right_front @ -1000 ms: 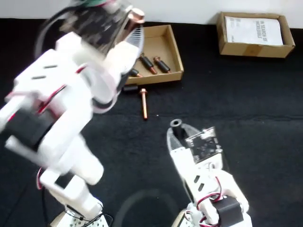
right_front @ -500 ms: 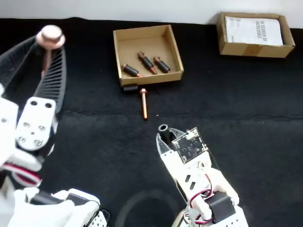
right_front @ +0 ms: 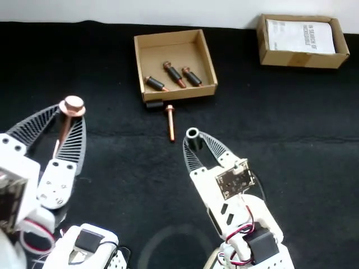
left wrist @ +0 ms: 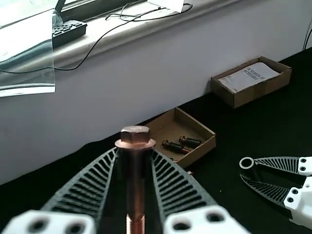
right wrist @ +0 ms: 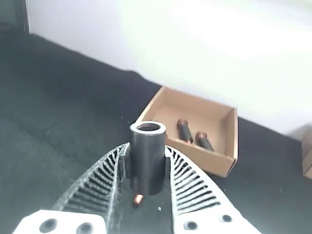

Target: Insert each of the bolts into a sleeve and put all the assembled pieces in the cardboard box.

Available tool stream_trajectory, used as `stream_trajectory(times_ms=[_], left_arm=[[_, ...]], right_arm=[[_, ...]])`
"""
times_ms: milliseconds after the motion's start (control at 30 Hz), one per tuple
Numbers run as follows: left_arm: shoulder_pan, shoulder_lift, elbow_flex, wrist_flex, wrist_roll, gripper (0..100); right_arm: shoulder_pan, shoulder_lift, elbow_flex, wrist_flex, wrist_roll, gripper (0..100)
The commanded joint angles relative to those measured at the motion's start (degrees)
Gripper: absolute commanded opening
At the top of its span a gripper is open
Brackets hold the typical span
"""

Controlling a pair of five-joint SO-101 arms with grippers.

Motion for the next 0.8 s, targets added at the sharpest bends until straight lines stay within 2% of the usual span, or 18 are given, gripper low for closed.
stream_trajectory(times_ms=[0,100,233,433,600,667,767], left_arm=[[-0.7,-5.6,10.3,-5.5,-0.2,1],[-0.7,-12.2,21.1,-11.6,3.0,1],[-0.7,-22.3,36.7,-22.2,10.7,1],[-0.7,-34.3,57.5,-43.9,18.0,1],[-0.7,-36.0,68.6,-57.0,22.6,1],[-0.5,-35.9,71.8,-61.0,24.0,1],[2.9,-34.9,77.3,-68.6,24.4,1]], right_arm=[[-0.1,-0.7,-0.2,-5.2,0.3,0.7],[-0.1,-0.7,-0.2,-8.6,0.1,0.7],[0.8,-0.7,-0.2,-9.3,-4.3,0.7],[4.4,-0.7,-0.2,-9.3,-6.2,0.7],[5.1,-0.7,-0.1,-9.2,-6.7,0.7],[5.1,-0.7,-0.1,-9.1,-9.2,0.7],[5.0,-0.6,-0.1,-7.4,-11.7,0.7]])
